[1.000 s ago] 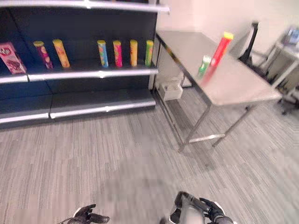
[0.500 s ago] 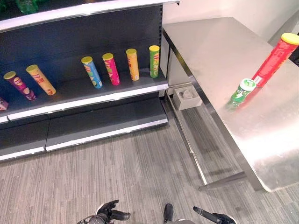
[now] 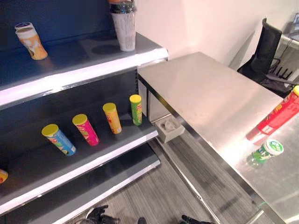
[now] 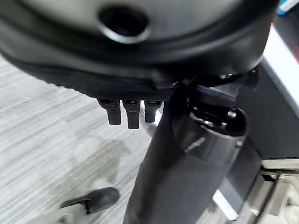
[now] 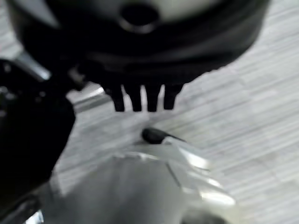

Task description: Put the goods on the table back onto the shelves and tidy them up.

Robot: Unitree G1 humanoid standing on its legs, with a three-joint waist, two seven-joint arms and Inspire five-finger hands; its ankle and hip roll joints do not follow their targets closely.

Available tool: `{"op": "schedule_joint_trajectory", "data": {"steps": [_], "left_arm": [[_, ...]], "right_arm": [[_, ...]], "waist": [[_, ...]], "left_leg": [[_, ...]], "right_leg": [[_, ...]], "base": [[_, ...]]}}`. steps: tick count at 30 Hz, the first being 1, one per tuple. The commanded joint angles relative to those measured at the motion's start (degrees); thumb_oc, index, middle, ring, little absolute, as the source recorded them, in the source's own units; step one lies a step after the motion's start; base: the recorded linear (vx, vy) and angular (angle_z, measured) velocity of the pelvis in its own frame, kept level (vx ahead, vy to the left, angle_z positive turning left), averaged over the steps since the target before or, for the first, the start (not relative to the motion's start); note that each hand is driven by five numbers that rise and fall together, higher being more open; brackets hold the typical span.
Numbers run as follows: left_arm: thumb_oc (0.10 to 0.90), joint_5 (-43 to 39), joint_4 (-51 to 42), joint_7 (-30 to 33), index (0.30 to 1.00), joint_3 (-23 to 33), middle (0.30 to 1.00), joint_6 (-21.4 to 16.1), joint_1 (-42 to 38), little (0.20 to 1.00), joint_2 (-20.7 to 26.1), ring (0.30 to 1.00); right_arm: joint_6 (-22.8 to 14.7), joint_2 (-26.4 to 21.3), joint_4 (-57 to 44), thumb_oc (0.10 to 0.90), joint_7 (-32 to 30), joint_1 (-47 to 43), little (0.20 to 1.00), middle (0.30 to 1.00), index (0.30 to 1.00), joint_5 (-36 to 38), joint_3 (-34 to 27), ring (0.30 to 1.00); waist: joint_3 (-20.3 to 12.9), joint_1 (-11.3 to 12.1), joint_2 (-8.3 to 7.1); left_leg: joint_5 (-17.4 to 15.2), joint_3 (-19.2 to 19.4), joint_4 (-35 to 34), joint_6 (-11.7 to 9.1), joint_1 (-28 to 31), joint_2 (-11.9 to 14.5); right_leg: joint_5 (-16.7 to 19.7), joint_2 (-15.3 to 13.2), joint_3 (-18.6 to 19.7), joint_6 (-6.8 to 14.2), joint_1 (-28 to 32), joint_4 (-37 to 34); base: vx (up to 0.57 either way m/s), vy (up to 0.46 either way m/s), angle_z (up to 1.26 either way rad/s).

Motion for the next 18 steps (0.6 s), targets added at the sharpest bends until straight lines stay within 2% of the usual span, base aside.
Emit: {"op": "schedule_joint_trajectory", "data": {"steps": [1, 7, 10, 11, 12, 14, 15, 16, 18], "left_arm": [[0.800, 2.30, -1.39, -0.01, 0.900, 1.18, 0.900, -1.35, -3.61, 0.900, -0.74, 0.900], [0.800, 3.15, -1.23, -0.45, 0.900, 1.00, 0.900, -1.37, -3.73, 0.900, -0.47, 0.900], [0.800, 3.67, -0.90, -1.05, 0.900, 1.08, 0.900, -1.38, -3.97, 0.900, 0.09, 0.900], [0.800, 3.38, -0.99, -1.53, 0.900, 1.44, 0.900, -1.50, -4.48, 0.900, 0.93, 0.900], [0.800, 4.05, -1.82, -2.37, 0.900, 2.30, 0.900, -1.74, -4.48, 0.900, 2.52, 0.900], [0.800, 6.60, -1.37, -1.65, 0.900, 2.54, 0.900, -1.91, -5.03, 0.900, 2.04, 0.900], [0.800, 8.37, -0.69, -1.55, 0.900, 1.71, 0.900, -2.11, -5.70, 0.900, 1.70, 0.900], [0.800, 8.37, -1.43, -2.71, 0.900, 1.36, 0.900, -2.29, -5.38, 0.900, 2.06, 0.900], [0.800, 7.82, -2.43, -3.66, 0.900, 1.51, 0.900, -2.51, -4.86, 0.900, 2.34, 0.900]], "right_arm": [[0.14, -4.65, 2.37, 0.800, -0.85, -2.52, 0.900, 0.900, 0.900, -0.17, -0.16, 0.900], [0.36, -4.91, 5.86, 0.800, -0.63, 0.91, 0.900, 0.900, 0.900, 2.35, -4.38, 0.900], [0.57, -5.65, 8.60, 0.800, -0.25, 3.98, 0.900, 0.900, 0.900, 4.07, -8.24, 0.900], [0.62, -9.02, 11.67, 0.800, -0.86, 6.42, 0.900, 0.900, 0.900, 7.54, -14.98, 0.900], [0.33, -20.25, 14.53, 0.800, -2.26, 10.65, 0.900, 0.900, 0.900, 11.56, -28.94, 0.900], [-1.18, -31.95, 4.39, 0.800, -6.43, 15.66, 0.900, 0.900, 0.900, 10.74, -42.86, 0.900], [-2.82, -38.93, -10.46, 0.800, -5.96, 16.05, 0.900, 0.900, 0.900, 8.82, -45.94, 0.900], [-5.62, -44.17, -27.22, 0.800, -1.83, 16.49, 0.900, 0.900, 0.900, 10.98, -46.41, 0.900], [-6.80, -46.64, -36.58, 0.800, 2.90, 17.76, 0.900, 0.900, 0.900, 14.59, -46.44, 0.900]], "waist": [[3.73, 1.73, 1.31], [3.50, -0.19, 0.55], [3.70, -1.88, 0.47], [3.83, -3.33, 0.51], [3.48, -5.65, 0.48], [3.13, -7.44, 0.75], [2.96, -8.20, 0.64], [3.06, -8.93, 0.39], [2.79, -9.07, 0.13]], "left_leg": [[-4.57, 4.47, 0.43, -7.06, 1.74, 6.68], [-5.30, 6.45, 0.43, -7.43, 3.00, 7.64], [-5.57, 8.20, 0.43, -7.60, 3.30, 8.07], [-5.74, 9.39, 0.43, -7.74, 3.35, 8.28], [-6.31, 10.64, 0.43, -7.85, 3.71, 8.26], [-7.39, 11.94, 0.43, -7.75, 4.49, 8.12], [-7.36, 12.90, 0.43, -7.85, 4.59, 8.09], [-7.47, 13.95, 0.43, -7.93, 5.01, 8.30], [-7.12, 14.62, 0.43, -8.09, 4.75, 8.42]], "right_leg": [[2.89, 2.15, 1.44, 1.17, 0.88, -0.74], [3.51, 2.58, 1.99, 1.39, 0.91, -1.72], [4.04, 2.89, 3.14, 1.72, -0.09, -1.73], [4.49, 3.00, 4.14, 1.94, -0.76, -1.73], [4.87, 3.07, 5.05, 2.65, -1.38, -1.69], [5.00, 2.96, 6.02, 3.52, -1.65, -1.55], [5.52, 2.88, 6.68, 3.61, -2.19, -1.68], [5.70, 2.97, 7.16, 3.57, -2.62, -1.50], [6.07, 2.99, 7.42, 3.44, -3.13, -1.58]], "base": [[0.09, 0.015, 0.11], [0.06, -0.025, -0.22], [0.04, -0.001, -0.41], [0.09, 0.059, -0.59], [0.13, 0.091, -0.60], [0.08, 0.098, -0.79], [0.01, 0.075, -0.65], [-0.02, 0.042, -0.49], [-0.01, 0.011, -0.78]]}}
